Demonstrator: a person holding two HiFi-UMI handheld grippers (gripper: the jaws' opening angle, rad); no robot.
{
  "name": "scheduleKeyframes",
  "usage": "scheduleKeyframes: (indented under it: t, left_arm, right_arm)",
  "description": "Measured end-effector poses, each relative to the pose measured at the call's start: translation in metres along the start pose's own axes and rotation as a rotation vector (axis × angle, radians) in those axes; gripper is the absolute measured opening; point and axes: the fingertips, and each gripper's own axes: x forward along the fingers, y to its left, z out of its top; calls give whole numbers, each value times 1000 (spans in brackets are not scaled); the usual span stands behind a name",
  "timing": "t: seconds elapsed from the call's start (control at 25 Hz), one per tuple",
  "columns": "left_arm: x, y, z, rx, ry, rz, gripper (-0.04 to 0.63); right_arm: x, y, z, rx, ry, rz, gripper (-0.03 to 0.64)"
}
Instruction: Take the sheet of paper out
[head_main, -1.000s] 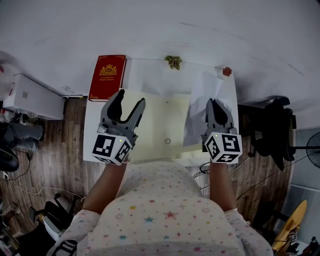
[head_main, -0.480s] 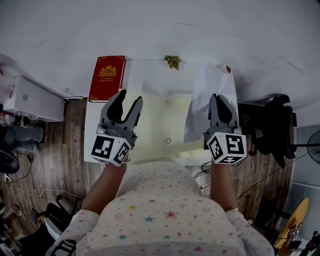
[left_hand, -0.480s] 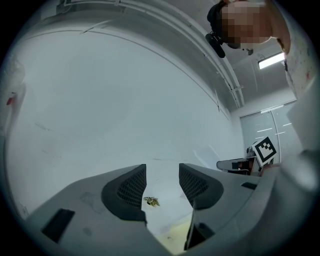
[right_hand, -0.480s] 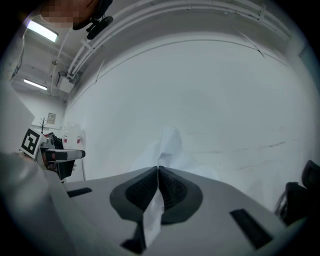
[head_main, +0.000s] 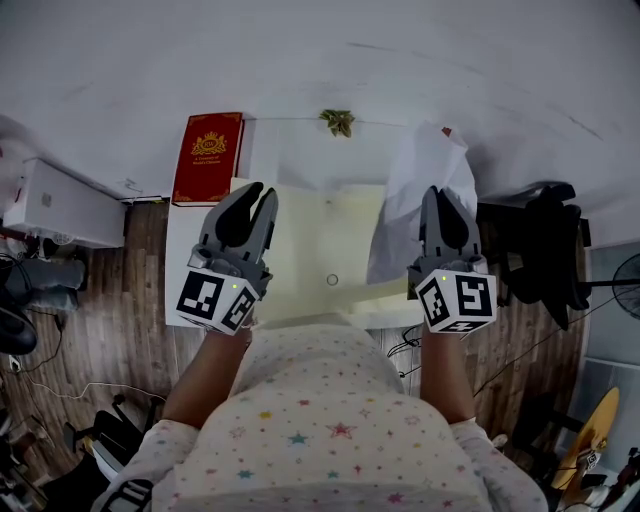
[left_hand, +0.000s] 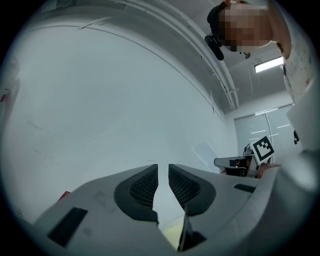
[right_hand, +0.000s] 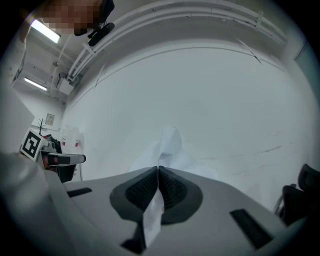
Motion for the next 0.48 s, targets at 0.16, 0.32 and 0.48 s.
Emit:
scheduleKeyframes:
  t: [0.16, 0.32, 0.48]
  left_arm:
    - [-1, 0, 9, 18, -14, 12, 54]
    - [-4, 0, 18, 26, -30, 20, 48]
    - [-8, 1, 30, 43, -45, 28, 48]
  right_arm:
    - [-4, 1, 5, 4, -14, 1, 3]
    - [-7, 4, 12, 6, -30, 4, 3]
    - [-11, 6, 19, 7, -55, 11, 3]
